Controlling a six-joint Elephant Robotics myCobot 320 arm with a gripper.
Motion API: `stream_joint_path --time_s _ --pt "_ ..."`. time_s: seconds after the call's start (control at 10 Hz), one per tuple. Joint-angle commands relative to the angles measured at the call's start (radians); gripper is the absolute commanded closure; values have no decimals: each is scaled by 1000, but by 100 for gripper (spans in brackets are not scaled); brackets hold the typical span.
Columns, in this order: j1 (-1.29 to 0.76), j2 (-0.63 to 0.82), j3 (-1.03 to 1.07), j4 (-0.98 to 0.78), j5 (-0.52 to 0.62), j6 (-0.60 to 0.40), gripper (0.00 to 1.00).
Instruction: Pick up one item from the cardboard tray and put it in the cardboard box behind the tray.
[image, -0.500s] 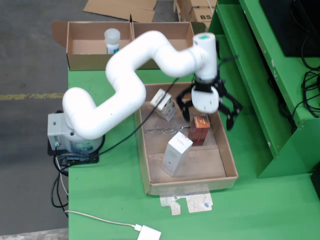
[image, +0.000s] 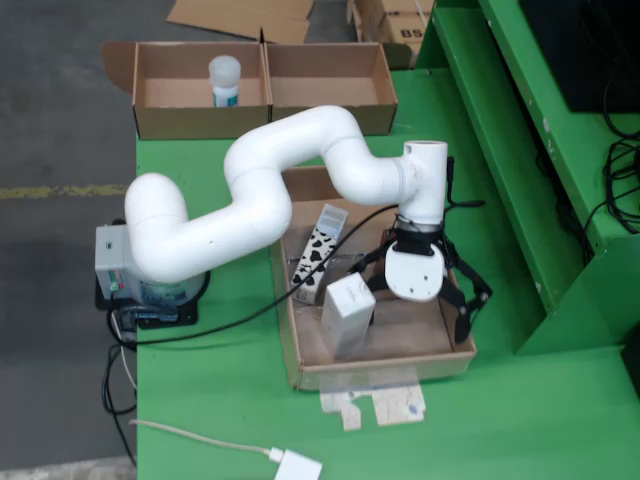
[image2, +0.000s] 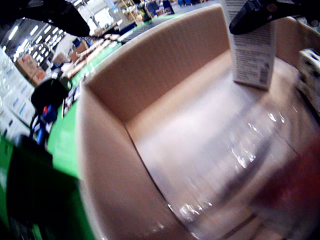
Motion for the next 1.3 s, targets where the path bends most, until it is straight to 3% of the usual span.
stream_joint_path --time_s 0.0,0.1,0.2,0.5,0.6,0.7,0.8,0.9,1.0,1.2 --pt "-1347 28 21 6 -1804 156 0" --pt "-1347 28 21 6 -1804 183 0" --pt "-1347 28 21 6 -1804 -316 0" --pt "-1347 28 21 6 -1804 -198 0" --pt "-1347 28 21 6 -1804 219 0" --pt "-1347 28 21 7 -1804 -8 0" --pt "-1347 28 21 6 -1804 -44 0" --pt "-1347 28 21 7 -1804 415 0" --pt "-1347 28 21 6 -1804 408 0" --pt "-1347 28 21 7 -1804 189 0"
